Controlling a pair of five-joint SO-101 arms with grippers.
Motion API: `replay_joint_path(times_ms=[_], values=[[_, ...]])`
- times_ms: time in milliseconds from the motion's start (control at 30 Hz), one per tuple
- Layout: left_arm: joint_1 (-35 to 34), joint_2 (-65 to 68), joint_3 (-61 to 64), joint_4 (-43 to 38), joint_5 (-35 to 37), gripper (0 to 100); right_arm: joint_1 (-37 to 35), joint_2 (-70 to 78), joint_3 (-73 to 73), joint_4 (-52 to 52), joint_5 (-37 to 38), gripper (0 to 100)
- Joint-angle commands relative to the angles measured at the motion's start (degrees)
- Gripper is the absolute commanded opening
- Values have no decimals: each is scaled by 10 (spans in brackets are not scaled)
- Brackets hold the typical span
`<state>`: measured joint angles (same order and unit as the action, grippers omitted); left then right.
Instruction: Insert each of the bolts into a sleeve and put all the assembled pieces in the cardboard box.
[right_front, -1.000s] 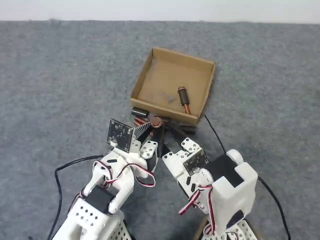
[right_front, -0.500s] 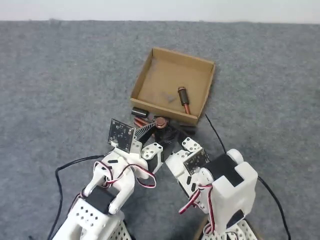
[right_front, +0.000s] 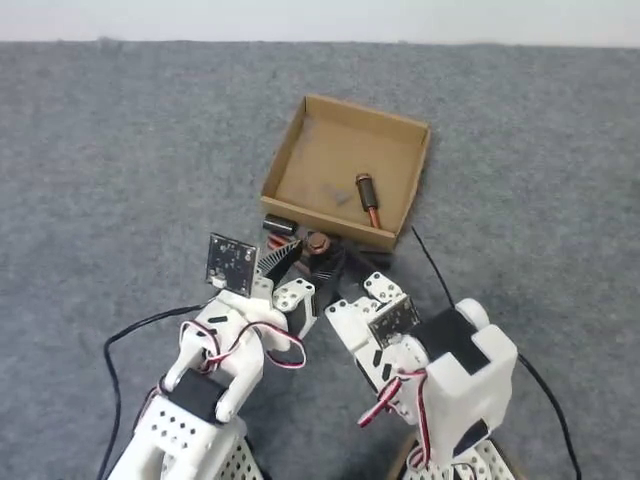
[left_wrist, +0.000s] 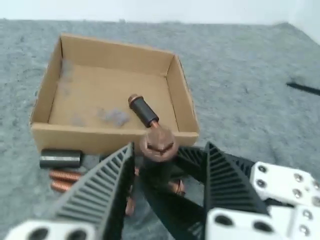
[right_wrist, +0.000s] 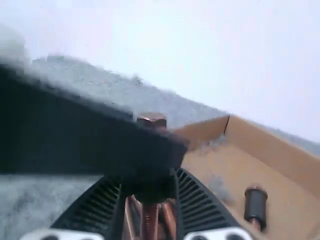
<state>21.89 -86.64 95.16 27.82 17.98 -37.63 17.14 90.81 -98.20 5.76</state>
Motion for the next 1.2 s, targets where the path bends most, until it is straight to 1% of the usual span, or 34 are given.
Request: replay_joint_path(times_ms=[0,433,667,733,800,967,1167], values=[[-3,-8,-7,-2,3,210,8,-11,-20,-1,4,7],[-6,-9,-46,2,3,206,8,-10,-22,0,4,7],[-11,-9,-99,2,4,206,8,-6,-29,4,4,7],[-33,-9,-102,2,4,205,9,-6,-28,4,4,7],[-67,-9,-104,2,4,182,15,-6,-28,4,4,7],[-157,-9,-131,2,3,9,21,-6,-29,4,4,7],[-240,-9,-145,6,3,10,23,-6,-29,4,4,7]])
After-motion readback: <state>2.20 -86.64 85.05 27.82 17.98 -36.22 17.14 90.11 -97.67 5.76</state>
